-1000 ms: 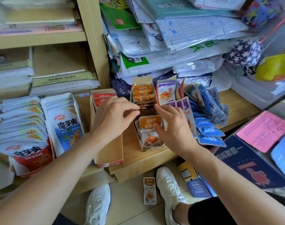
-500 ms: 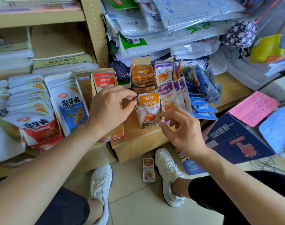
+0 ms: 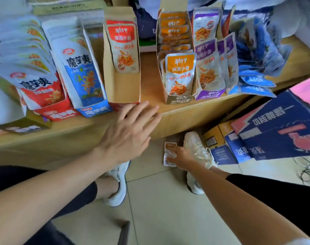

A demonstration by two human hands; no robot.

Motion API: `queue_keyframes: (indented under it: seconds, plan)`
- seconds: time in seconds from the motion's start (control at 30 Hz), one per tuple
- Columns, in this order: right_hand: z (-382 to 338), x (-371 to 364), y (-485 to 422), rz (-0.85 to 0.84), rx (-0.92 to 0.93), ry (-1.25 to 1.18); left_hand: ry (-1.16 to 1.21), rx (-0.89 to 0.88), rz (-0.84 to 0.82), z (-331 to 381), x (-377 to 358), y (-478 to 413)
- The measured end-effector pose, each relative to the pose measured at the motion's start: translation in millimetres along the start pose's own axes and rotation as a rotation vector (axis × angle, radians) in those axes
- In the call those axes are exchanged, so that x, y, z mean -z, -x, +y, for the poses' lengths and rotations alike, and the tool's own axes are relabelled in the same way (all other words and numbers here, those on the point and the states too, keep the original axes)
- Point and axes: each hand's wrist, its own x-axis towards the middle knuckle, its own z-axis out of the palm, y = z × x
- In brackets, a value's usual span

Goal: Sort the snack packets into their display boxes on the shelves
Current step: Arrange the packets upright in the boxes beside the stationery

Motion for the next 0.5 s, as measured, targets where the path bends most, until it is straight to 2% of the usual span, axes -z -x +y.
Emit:
queue_keyframes:
  seconds: [0.07,0.17,0.27,0.37,0.5]
  plan:
    - [8.5,-21.3,-20.7,-0.041,-0.069,-0.05,-0.032,0.002,-0.048,1.9,-7.8,1.1]
    - [26.5,-58.6,-51.1,-0.036,-0.092,-0.091,-0.01,0.041,-0.016,-0.5,-13.6,0.4]
    - [37.5,-96.2,-68.6,-0.042,-0.061,0.024,0.035,0.086,0.026,2.1,-16.6,-1.4]
    - [36.8,-122.4,-65.9,0.122,-0.016,0.188,0.06,0.106,0.039,2.7,-18.9,-3.2]
    - [40.3,-147.6,-63.6,0.26,0.076,0.25,0.075,0.129,0.057,2.8,-20.7,-3.4]
